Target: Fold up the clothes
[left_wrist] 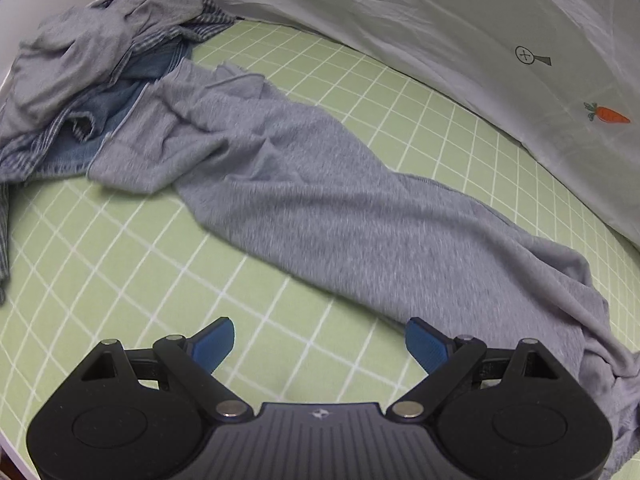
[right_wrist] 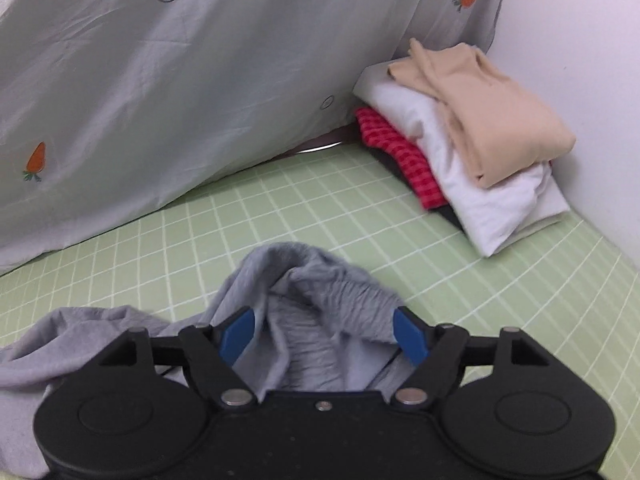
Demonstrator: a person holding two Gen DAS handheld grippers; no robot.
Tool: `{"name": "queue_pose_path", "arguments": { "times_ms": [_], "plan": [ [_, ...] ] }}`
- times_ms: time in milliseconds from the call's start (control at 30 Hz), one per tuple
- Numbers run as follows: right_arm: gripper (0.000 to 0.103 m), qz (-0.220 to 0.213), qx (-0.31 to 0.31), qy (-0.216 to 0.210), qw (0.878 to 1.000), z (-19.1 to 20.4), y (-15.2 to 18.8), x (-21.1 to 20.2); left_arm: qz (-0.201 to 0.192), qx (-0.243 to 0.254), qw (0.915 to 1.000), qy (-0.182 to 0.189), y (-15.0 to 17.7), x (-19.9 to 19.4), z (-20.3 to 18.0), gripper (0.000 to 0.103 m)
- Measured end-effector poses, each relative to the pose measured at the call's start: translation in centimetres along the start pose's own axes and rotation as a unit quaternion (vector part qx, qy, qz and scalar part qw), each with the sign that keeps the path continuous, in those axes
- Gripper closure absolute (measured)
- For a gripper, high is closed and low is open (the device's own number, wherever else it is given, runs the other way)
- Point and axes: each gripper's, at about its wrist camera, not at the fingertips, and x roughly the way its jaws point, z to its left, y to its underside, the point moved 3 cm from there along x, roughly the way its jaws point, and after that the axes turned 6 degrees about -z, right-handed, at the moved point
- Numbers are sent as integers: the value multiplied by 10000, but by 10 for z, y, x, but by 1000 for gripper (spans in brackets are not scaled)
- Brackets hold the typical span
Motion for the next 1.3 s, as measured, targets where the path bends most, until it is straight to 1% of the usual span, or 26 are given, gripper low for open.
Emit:
{"name": "queue_pose_path", "arguments": {
  "times_ms": [100, 167, 267, 333, 367, 400, 433, 467, 533, 567, 600, 633, 667, 733, 867, 967, 1033, 1133, 1233, 1300],
  "plan": [
    [18, 17, 39, -259, 9997, 21, 5, -2, -32, 137, 9999, -55, -16, 13, -3, 11],
    [18, 163, 20, -347, 9993, 34, 6, 4, -6, 124, 9999, -80, -28, 23, -5, 11],
    [18, 371, 359, -581, 9970, 49, 3, 17, 34, 52, 10000, -61, -42, 38, -9, 11],
    [18, 432, 477, -568, 9963, 58, 0, 28, 69, -54, 10000, -42, -49, 47, -10, 11],
    [18, 465, 438, -467, 9969, 62, 0, 34, 104, -123, 9999, -40, -51, 52, -11, 11],
    [18, 498, 392, -361, 9973, 66, -1, 40, 145, -189, 9997, -19, -54, 58, -12, 12],
    [19, 531, 347, -255, 9977, 71, -1, 46, 192, -240, 9995, -12, -55, 63, -12, 16],
    [23, 589, 304, -157, 9977, 73, -1, 52, 241, -287, 9993, -14, -55, 68, -12, 21],
    [39, 704, 247, -147, 9971, 76, 2, 59, 348, -408, 9986, -26, -56, 76, -10, 49],
    [62, 755, 224, -187, 9967, 76, 3, 62, 351, -478, 9982, -13, -55, 77, -8, 57],
    [83, 772, 203, -243, 9965, 75, 5, 63, 328, -542, 9980, 10, -54, 76, -6, 77],
    [90, 757, 172, -264, 9966, 73, 6, 61, 306, -606, 9977, 33, -53, 75, -4, 95],
    [99, 689, 153, -267, 9972, 70, 6, 55, 284, -670, 9973, 56, -52, 74, -1, 97],
    [100, 546, 117, -270, 9981, 63, 6, 44, 214, -756, 9968, 117, -50, 70, 4, 100],
    [100, 336, 133, -200, 9991, 41, 8, 13, -30, -613, 9979, 223, -42, 44, 15, 100],
    [100, 323, 326, -213, 9987, 20, 14, -18, -213, -490, 9983, 238, -31, 17, 27, 100],
    [100, 371, 337, -236, 9985, 13, 23, -37, -295, -408, 9985, 201, -20, -1, 38, 100],
    [100, 603, 150, -222, 9978, 2, 52, -63, -199, -432, 9988, 75, 5, -17, 59, 100],
    [101, 1207, 31, -258, 9923, -10, 94, -70, 275, -660, 9973, -170, 36, -13, 82, 101],
    [100, 1484, 211, -275, 9883, -16, 113, -71, 426, -789, 9955, -294, 48, -14, 92, 101]
  ]
}}
